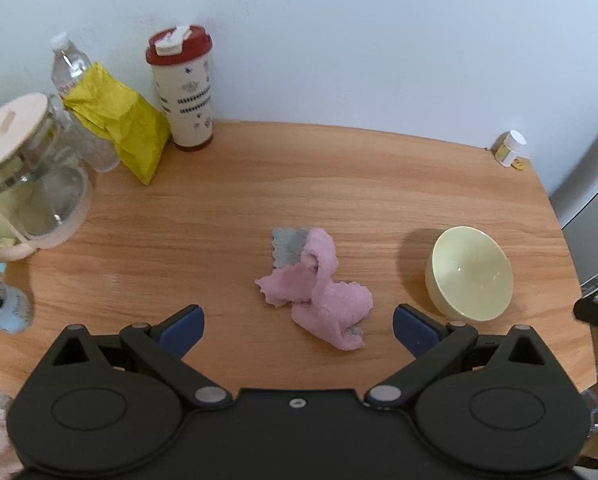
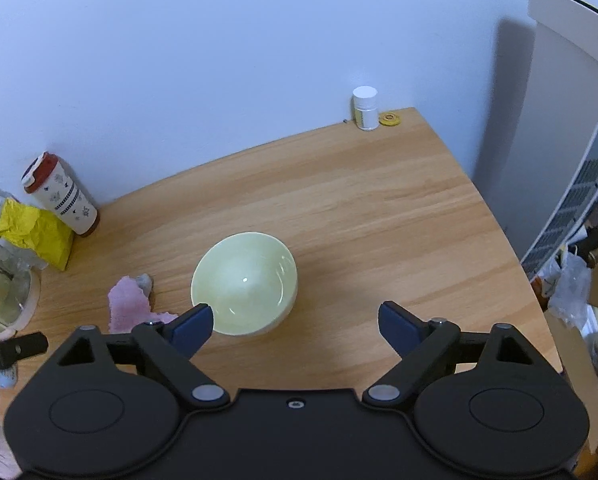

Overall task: Clean bowl
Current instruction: 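Lower the left tool onto the pink cloth and close its fingers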

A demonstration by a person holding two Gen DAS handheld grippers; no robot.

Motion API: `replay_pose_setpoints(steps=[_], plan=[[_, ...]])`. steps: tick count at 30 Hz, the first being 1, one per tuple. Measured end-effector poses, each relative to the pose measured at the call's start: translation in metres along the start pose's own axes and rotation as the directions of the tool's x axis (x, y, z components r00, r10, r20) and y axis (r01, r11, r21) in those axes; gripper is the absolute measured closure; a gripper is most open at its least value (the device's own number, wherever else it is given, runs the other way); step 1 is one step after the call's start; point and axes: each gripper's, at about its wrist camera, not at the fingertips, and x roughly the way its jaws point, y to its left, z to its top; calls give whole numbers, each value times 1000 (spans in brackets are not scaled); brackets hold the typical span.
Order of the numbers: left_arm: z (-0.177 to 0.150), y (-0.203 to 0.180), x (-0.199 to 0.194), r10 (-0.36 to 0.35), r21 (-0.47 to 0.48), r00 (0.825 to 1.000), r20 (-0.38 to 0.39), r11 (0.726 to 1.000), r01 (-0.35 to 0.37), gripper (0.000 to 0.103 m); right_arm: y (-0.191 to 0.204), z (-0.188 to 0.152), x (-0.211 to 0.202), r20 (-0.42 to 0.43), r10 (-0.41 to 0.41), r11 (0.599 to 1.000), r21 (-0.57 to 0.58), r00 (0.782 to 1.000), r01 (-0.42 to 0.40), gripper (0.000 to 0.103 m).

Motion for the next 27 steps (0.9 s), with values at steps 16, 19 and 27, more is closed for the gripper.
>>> replay_pose_setpoints(steps=[16, 19, 27], plan=[[3, -21, 84, -6, 4, 1000, 25, 1000, 6, 5, -26, 31, 75, -120, 153, 978, -126, 981, -167, 30], [2, -25, 103, 19, 2, 1000, 4, 1000, -19, 12, -33, 43, 93, -151, 185, 970, -128, 971, -205, 30], [-7, -39, 140, 70, 55, 996, -60, 996, -67, 39, -39, 49, 140, -265, 233, 933, -212, 936, -292, 30]])
